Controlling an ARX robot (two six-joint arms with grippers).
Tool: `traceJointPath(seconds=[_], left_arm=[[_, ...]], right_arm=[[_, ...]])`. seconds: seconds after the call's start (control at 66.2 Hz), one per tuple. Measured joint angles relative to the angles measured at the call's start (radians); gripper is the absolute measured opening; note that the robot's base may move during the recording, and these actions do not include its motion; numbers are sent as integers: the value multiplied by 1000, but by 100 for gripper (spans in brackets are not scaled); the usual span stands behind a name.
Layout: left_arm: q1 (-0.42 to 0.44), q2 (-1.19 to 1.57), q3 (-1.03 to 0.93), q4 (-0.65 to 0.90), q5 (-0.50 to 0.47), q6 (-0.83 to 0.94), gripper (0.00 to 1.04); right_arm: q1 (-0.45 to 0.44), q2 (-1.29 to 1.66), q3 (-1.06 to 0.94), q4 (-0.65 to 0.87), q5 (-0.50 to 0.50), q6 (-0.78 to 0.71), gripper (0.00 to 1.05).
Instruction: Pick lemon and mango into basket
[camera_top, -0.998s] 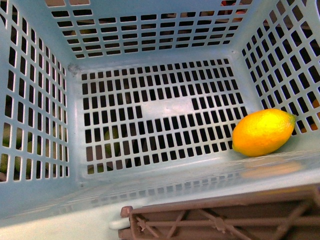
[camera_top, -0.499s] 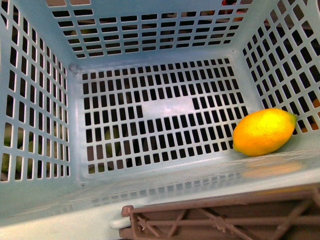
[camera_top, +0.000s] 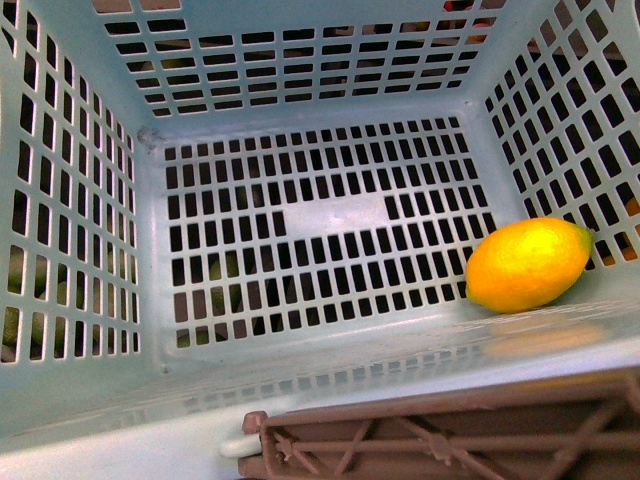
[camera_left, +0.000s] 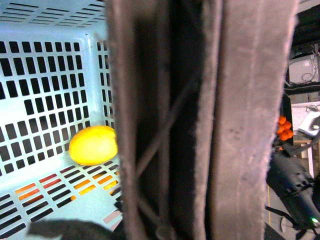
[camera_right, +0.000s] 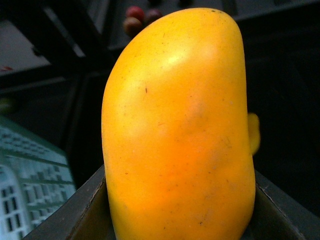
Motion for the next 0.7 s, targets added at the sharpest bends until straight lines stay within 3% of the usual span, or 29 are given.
traceJointPath(seconds=[0.378,0.695], left_arm=[[0,0,0,0,0,0,14],[0,0,0,0,0,0,14]], right_arm=[[365,33,86,67,129,72,62],[532,141,93,101,180,85,62]])
